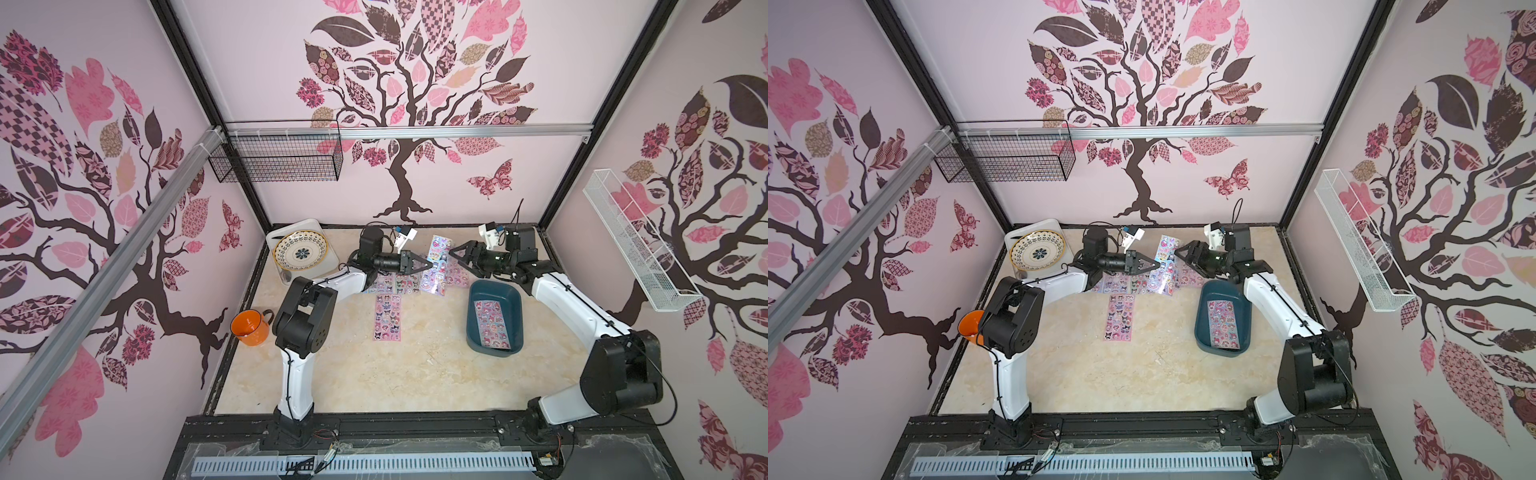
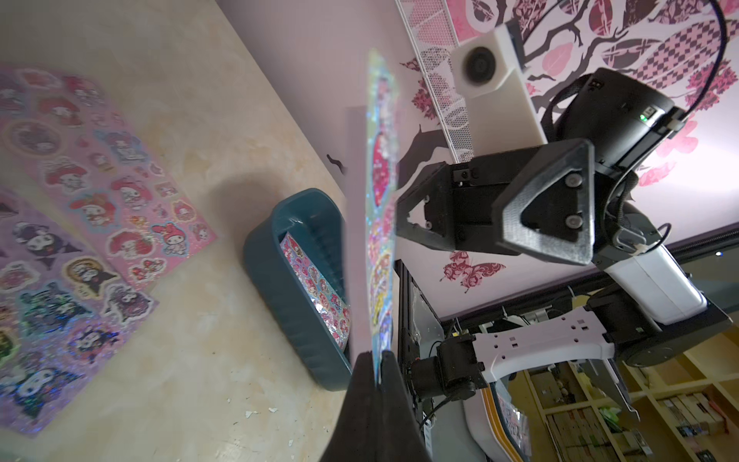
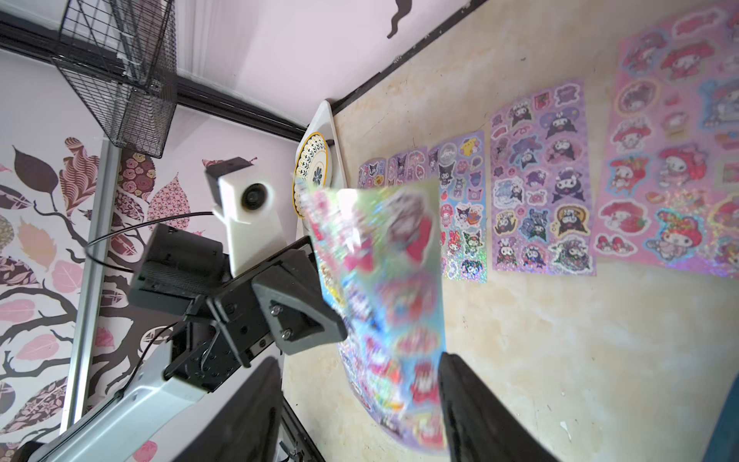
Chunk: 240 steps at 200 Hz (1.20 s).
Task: Take the stickers out of the storage box
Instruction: Pick up the sticker from the storage box.
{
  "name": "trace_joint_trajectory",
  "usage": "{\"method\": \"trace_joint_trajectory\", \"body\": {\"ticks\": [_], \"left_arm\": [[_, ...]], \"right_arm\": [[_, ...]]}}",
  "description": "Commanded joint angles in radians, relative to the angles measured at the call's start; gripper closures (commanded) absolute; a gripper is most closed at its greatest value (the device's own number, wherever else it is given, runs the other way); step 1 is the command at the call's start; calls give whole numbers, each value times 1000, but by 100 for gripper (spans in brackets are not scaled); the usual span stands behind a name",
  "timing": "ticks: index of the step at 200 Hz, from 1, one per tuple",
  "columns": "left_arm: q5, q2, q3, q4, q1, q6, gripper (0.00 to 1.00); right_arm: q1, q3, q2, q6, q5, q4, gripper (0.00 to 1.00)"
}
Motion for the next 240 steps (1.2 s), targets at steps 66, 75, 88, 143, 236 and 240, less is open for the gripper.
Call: {"method": "trace_joint_trajectory", "body": {"ticks": [66, 75, 88, 143, 236, 240], "left_arm": [[-49, 48, -59, 646, 84, -538, 100], [-54, 55, -52, 656, 84, -566, 100], [-56, 56, -46, 655, 81, -572, 100], [-39, 36, -61, 655, 73, -577, 100], [-41, -2, -74, 655, 73, -590, 100], [-42, -4, -75, 656, 73, -591, 100]], "right_arm": [[46, -78, 132, 303, -157, 613, 17], [66, -61, 152, 312, -162, 637, 16], [94, -40, 178, 319, -166, 663, 14], [120, -14, 259, 352, -168, 718, 13], [125, 13, 283, 327, -197, 667, 6], [125, 15, 290, 326, -198, 667, 6]]}}
